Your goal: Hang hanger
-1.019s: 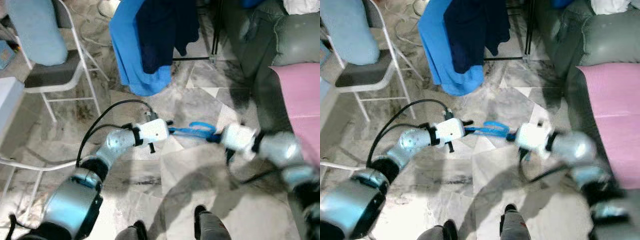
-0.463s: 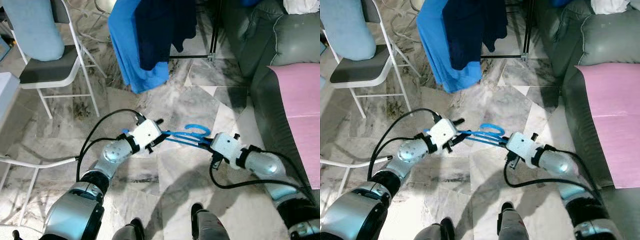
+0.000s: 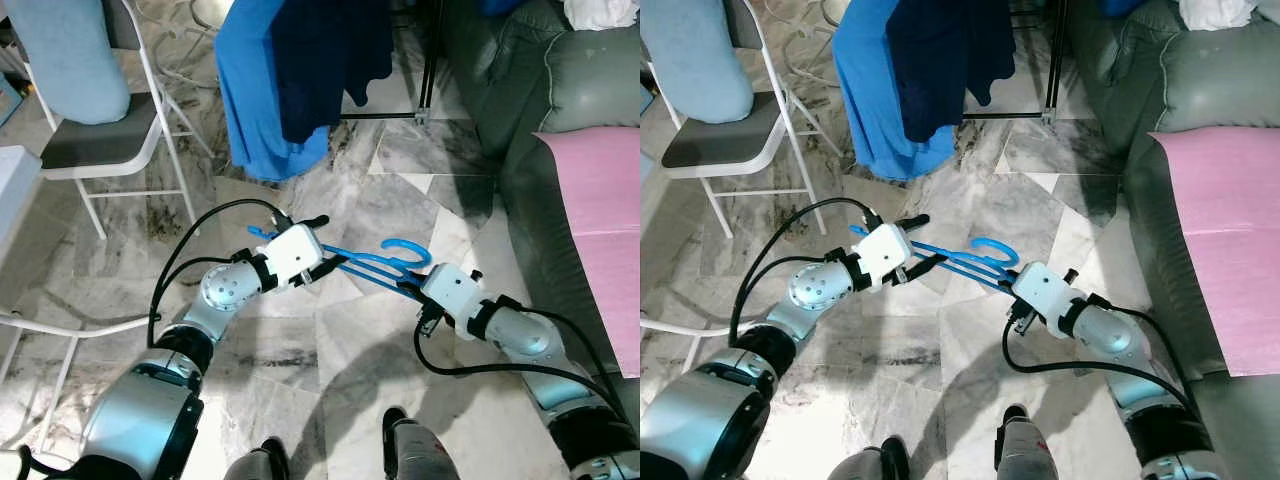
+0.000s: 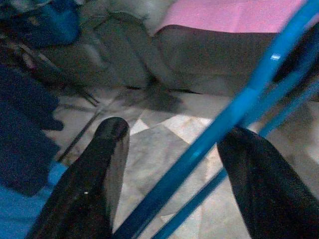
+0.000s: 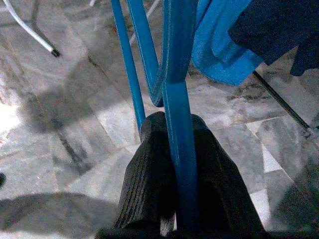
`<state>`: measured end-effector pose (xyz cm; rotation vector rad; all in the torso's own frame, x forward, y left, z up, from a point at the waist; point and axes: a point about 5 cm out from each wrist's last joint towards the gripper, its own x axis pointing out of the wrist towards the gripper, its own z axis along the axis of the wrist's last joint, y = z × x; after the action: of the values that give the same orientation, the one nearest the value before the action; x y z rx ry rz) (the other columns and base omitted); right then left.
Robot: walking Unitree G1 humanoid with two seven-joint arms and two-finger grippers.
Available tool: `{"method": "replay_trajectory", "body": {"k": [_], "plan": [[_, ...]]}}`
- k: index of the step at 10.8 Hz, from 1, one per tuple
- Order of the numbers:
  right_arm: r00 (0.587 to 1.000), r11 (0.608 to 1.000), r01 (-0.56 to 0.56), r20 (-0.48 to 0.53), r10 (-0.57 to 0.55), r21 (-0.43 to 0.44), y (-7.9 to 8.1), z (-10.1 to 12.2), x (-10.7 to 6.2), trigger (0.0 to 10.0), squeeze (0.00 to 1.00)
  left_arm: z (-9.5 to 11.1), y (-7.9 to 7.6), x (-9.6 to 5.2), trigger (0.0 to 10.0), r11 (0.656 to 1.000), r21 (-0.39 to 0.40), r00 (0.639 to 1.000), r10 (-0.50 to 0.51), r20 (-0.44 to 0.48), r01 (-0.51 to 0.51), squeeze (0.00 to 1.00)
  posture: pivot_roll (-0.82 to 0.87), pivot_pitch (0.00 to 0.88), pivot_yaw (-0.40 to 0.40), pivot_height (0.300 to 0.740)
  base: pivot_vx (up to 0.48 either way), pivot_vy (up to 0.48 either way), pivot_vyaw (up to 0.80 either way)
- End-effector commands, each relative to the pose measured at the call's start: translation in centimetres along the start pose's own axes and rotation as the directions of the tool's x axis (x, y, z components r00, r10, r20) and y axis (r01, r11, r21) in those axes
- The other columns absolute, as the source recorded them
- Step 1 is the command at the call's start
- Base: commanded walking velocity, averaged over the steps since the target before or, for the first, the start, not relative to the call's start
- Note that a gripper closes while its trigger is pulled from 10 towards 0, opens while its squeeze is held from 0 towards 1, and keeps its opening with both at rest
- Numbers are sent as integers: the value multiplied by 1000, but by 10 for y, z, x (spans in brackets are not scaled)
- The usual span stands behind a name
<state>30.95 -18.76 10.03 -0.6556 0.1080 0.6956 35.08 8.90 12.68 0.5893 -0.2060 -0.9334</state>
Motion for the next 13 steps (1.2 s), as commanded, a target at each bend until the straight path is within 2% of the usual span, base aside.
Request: {"method": "replay_trajectory", "body": {"k": [1, 2, 4, 5, 6, 7, 8, 9, 10, 11, 12, 13], "plan": [[998, 998, 61, -25, -62, -24, -11, -1, -4, 0, 0, -8, -7, -7, 10000, 992, 6, 991, -126, -39, 127, 1000, -257, 220, 133, 740, 0, 0, 0], [996, 993, 79, -41, -83, -88, -21, 2, -5, 0, 0, -12, -8, -10, 10000, 978, 68, 976, -191, -100, 198, 1000, -257, 223, 135, 740, 0, 0, 0], [992, 981, 97, -69, -110, -167, -35, 4, -7, 0, 0, -16, -1, -15, 10000, 967, 128, 967, -197, -165, 219, 1000, -263, 229, 138, 740, 0, 0, 0], [988, 981, 99, -103, -118, -169, -38, 0, -9, 0, 0, -12, 12, -15, 10000, 985, 125, 984, -98, -148, 117, 1000, -265, 230, 142, 740, 0, 0, 0], [983, 984, 104, -137, -124, -142, -33, -9, -11, 0, 0, -6, 26, -13, 10000, 997, 65, 994, 54, -90, -49, 1000, -264, 230, 146, 740, 0, 0, 0], [980, 989, 94, -162, -112, -114, -24, -16, -11, 0, 0, -3, 36, -12, 10000, 981, -32, 980, 190, -58, -192, 1000, -264, 229, 147, 740, 0, 0, 0], [980, 992, 96, -168, -108, -78, -16, -20, -10, 0, 0, -5, 40, -13, 10000, 951, -113, 957, 283, -66, -288, 1000, -265, 228, 148, 740, 0, 0, 0], [966, 983, 179, -198, -166, 50, -7, -27, -9, 0, 0, -18, 39, -19, 10000, 853, -283, 899, 418, -131, -438, 1000, -266, 226, 143, 740, 0, 0, 0], [955, 965, 236, -209, -210, 111, -5, -29, -8, 0, 0, -23, 32, -20, 10000, 828, -340, 895, 421, -148, -446, 1000, -266, 222, 137, 740, 0, 0, 0], [883, 807, 468, -237, -406, 360, 3, -33, -10, 0, 0, -46, 1, -26, 10000, 736, -460, 868, 429, -250, -496, 20, -263, 215, 129, 740, 0, 0, 0], [816, 667, 576, -287, -501, 473, 7, -35, -13, 10000, 0, -55, -16, -29, 10000, 670, -543, 862, 419, -285, -506, 0, -262, 208, 126, 740, 0, 0, 0], [712, 528, 689, -328, -621, 496, 5, -34, -17, 10000, 0, -65, -27, -33, 10000, 566, -596, 820, 441, -365, -569, 0, -265, 199, 123, 740, 0, 0, 0]]}}
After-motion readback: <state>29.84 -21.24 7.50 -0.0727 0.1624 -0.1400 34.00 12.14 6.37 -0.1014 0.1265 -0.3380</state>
